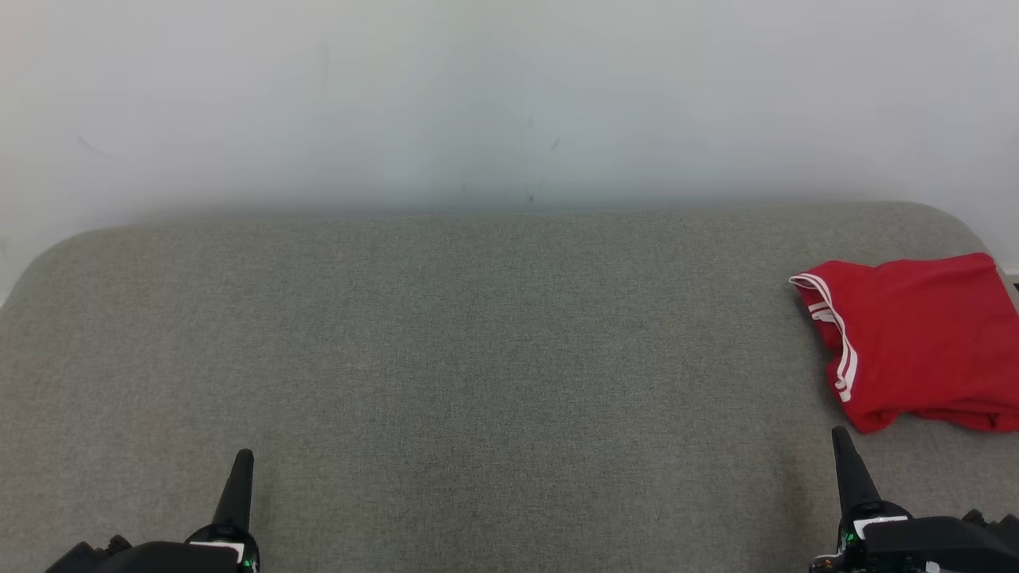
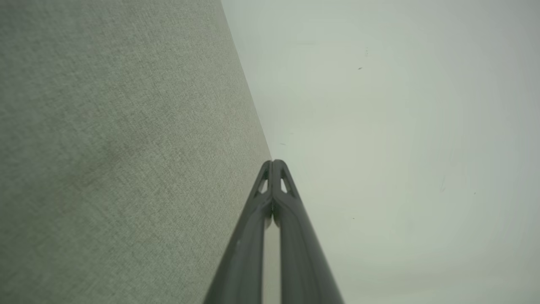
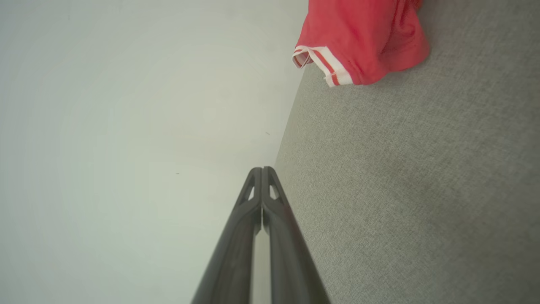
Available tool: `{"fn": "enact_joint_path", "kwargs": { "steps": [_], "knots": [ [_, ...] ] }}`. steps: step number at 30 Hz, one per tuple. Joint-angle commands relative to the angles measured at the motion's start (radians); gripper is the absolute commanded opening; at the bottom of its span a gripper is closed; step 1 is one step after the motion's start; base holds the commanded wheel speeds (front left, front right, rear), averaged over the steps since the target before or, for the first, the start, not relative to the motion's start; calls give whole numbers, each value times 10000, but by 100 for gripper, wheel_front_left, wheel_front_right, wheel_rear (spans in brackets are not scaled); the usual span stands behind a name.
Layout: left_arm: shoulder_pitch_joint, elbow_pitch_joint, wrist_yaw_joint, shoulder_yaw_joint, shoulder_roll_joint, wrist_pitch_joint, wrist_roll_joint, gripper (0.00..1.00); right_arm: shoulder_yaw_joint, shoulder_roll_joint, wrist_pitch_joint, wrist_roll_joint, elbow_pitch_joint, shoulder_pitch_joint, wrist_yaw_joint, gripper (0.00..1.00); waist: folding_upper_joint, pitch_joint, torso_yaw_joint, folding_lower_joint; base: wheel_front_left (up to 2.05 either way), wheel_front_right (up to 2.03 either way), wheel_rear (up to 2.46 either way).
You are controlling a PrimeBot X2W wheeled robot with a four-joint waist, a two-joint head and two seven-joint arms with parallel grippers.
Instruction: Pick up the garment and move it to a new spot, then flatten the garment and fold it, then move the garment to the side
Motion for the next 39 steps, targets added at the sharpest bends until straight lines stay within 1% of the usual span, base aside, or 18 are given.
{"fn": "enact_joint_path", "kwargs": {
  "steps": [1,33,39],
  "knots": [
    [-196,2,-58,30,55,47,-239,0,-28,-24,68,240,-96,-173,9,0,0,2,0,0,0,0,0],
    [-679,234,-78,236,53,749,-2229,0,-139,-28,442,2779,-302,-317,11,0,0,81,3,-1,0,0,0],
    [-705,235,-79,241,51,774,-2280,0,-142,-27,448,2795,-305,-314,11,0,0,84,3,-1,0,0,0]
  ]
}}
